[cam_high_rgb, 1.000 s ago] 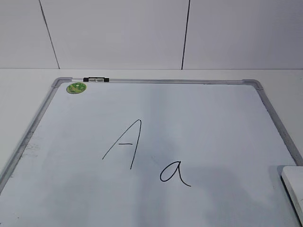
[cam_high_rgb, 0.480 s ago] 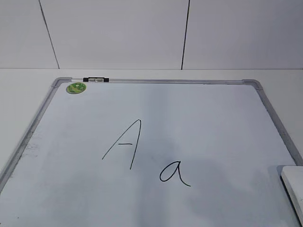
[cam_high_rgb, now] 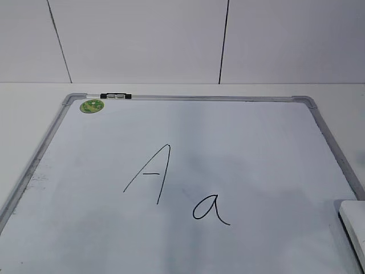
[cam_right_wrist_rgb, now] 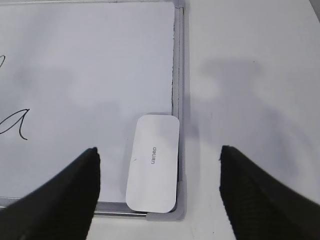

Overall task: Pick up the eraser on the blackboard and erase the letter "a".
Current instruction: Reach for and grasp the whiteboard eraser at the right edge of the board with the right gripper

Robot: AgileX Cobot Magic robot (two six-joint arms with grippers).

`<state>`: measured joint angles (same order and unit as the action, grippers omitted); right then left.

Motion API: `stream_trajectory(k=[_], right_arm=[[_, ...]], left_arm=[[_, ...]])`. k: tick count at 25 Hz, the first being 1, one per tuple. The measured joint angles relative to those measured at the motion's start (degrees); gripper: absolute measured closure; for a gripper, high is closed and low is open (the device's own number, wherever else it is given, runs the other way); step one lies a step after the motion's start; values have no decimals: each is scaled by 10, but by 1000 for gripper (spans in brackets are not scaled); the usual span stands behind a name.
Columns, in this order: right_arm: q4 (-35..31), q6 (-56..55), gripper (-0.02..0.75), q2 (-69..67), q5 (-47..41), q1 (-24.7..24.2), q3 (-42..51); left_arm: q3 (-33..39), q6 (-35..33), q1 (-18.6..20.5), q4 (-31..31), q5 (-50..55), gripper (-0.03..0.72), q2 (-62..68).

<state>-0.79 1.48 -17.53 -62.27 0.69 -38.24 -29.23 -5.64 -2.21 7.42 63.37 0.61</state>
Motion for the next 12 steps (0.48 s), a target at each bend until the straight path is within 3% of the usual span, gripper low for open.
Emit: stream_trajectory(k=[12], right_arm=[[-36, 0, 145, -170, -30, 0, -43]], left_arm=[[0, 0, 0, 0, 0, 454, 0]])
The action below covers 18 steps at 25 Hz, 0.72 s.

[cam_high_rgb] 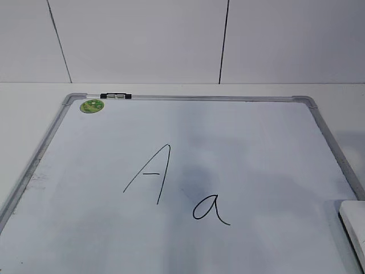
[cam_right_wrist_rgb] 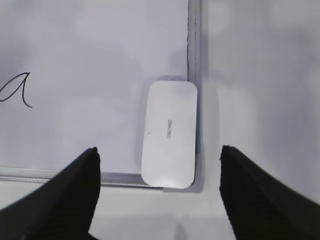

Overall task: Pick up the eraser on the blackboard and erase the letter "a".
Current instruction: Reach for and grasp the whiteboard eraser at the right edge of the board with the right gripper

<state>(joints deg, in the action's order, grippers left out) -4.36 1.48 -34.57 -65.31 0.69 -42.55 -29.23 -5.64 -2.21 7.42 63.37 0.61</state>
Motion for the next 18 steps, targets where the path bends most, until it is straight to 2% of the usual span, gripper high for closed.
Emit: stream_trajectory(k=[9, 15, 18], right_arm=[[-49, 0, 145, -109, -42, 0, -19], [-47, 0, 144, -120, -46, 0, -19], [-34, -10, 104, -125, -52, 0, -19]], left_arm=[[0, 0, 0, 0, 0, 453, 0], [0, 0, 0, 0, 0, 453, 0], [0, 0, 0, 0, 0, 453, 0]])
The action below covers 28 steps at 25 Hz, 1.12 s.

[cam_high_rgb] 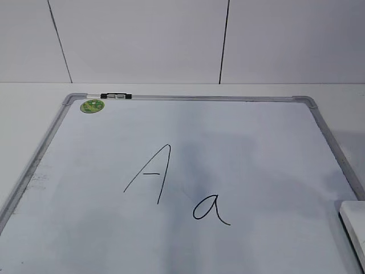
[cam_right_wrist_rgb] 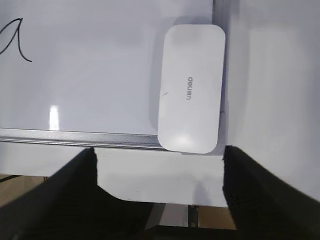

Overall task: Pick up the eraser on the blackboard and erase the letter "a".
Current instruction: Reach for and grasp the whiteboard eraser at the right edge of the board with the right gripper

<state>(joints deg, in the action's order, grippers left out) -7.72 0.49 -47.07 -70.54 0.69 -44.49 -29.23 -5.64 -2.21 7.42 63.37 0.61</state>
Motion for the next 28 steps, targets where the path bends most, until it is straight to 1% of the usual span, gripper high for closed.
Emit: stream_trajectory(k=[2, 5, 14, 20, 28], right_arm=[[7, -9, 73, -14, -2, 0, -1], [9, -15, 60, -46, -4, 0, -1], [12, -15, 60, -134, -3, 0, -1], [28, -5, 62, -163, 0, 0, -1], [35, 4, 62, -169, 52, 0, 31]], left_arm=[[0, 0, 0, 0, 0, 454, 0], [0, 0, 0, 0, 0, 454, 0], [0, 0, 0, 0, 0, 453, 0], [0, 0, 0, 0, 0, 454, 0], [0, 0, 0, 0, 0, 454, 0]])
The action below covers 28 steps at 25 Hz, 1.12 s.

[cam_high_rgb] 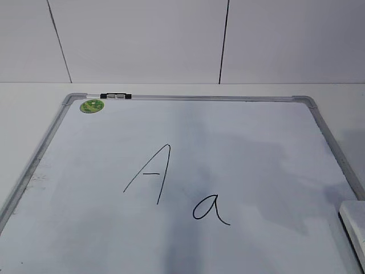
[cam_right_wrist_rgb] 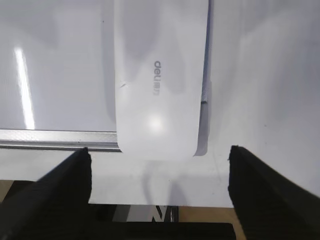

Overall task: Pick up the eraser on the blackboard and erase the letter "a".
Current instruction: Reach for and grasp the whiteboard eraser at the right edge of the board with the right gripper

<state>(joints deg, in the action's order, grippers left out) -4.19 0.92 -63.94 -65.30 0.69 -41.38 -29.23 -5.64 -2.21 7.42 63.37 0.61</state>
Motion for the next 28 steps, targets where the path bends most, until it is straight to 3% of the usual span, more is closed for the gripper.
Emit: stream_trajectory(k=[7, 14, 28], right_arm=[[0, 3, 62, -1, 56, 0, 33], [17, -9, 63, -37, 78, 40, 37], [12, -51, 64, -97, 117, 42, 38]], left_arm=[[0, 0, 0, 0, 0, 453, 0], [0, 0, 0, 0, 0, 454, 0], [0, 0, 0, 0, 0, 454, 0]])
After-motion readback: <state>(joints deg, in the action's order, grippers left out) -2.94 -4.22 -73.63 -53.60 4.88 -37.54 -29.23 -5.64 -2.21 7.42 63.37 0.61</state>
